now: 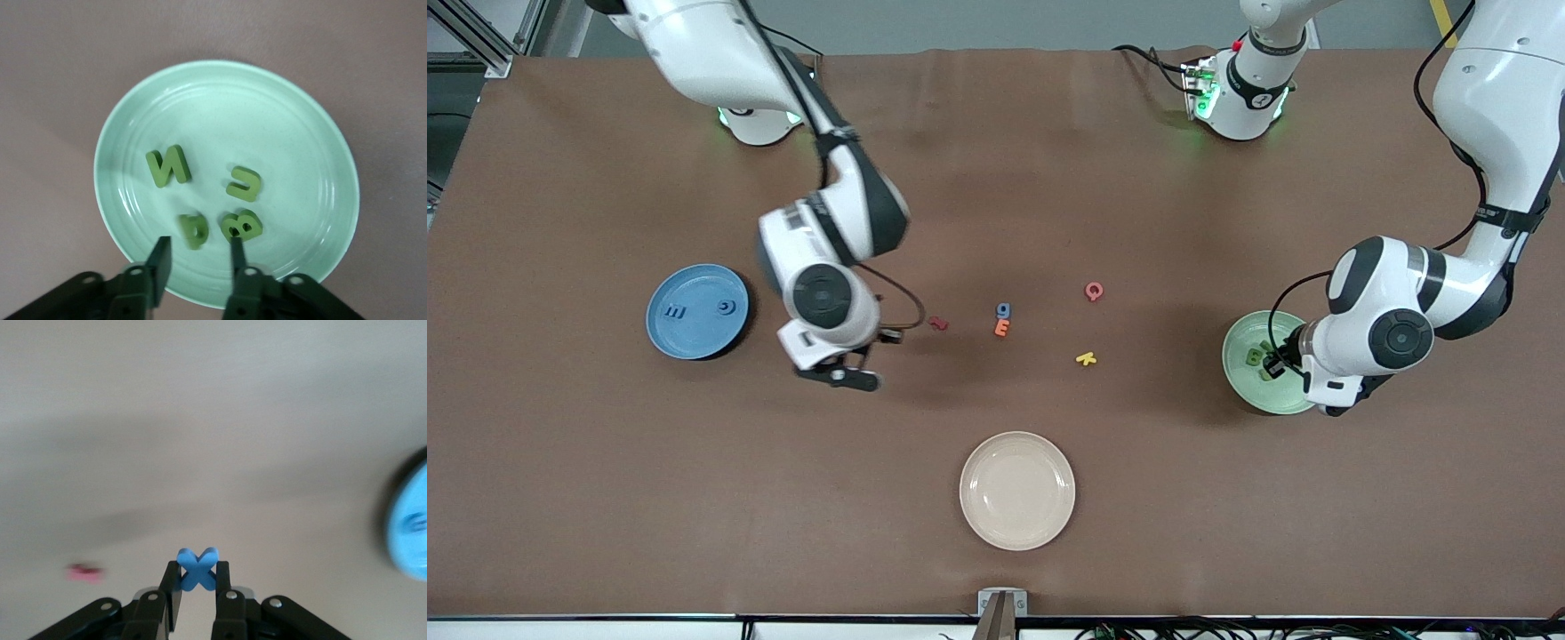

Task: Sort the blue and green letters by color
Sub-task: 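Place the d on the green plate and the blue X on the blue plate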

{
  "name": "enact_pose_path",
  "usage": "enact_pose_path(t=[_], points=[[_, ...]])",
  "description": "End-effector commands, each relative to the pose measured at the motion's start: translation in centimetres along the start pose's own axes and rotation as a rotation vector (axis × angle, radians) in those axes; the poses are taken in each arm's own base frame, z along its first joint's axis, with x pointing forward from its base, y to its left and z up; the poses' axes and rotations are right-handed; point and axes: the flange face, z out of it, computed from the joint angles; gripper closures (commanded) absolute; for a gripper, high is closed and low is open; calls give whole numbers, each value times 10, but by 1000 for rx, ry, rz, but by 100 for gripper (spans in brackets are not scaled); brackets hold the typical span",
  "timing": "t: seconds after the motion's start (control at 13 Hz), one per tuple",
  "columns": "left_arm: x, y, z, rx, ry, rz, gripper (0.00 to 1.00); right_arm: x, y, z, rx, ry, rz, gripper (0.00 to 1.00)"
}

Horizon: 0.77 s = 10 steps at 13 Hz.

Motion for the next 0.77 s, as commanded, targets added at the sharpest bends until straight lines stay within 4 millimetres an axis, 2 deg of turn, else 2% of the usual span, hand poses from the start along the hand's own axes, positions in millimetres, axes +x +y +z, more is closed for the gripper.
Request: enact_pose_path(t=[0.0, 0.08, 0.15, 0.23, 0.46, 0.54, 0.69], points=[[0, -21, -48, 21, 84, 129, 0, -18, 72, 13, -20, -13, -98, 99], [9, -31, -72, -1, 115, 176, 0, -23, 99, 20, -1, -8, -135, 99], [16, -32, -93, -23, 143, 240, 0, -26, 130, 29, 20, 0, -172, 99], [21, -32, -107, -44, 160, 302, 0, -30, 151, 38, 32, 3, -204, 99], [29, -32, -178, -101, 267, 402, 0, -32, 213, 63, 63, 11, -255, 99], [21, -35, -217, -102, 315, 407, 0, -30, 235, 74, 74, 11, -272, 98], [7, -39, -272, -101, 355, 400, 0, -30, 266, 88, 88, 7, -303, 95]])
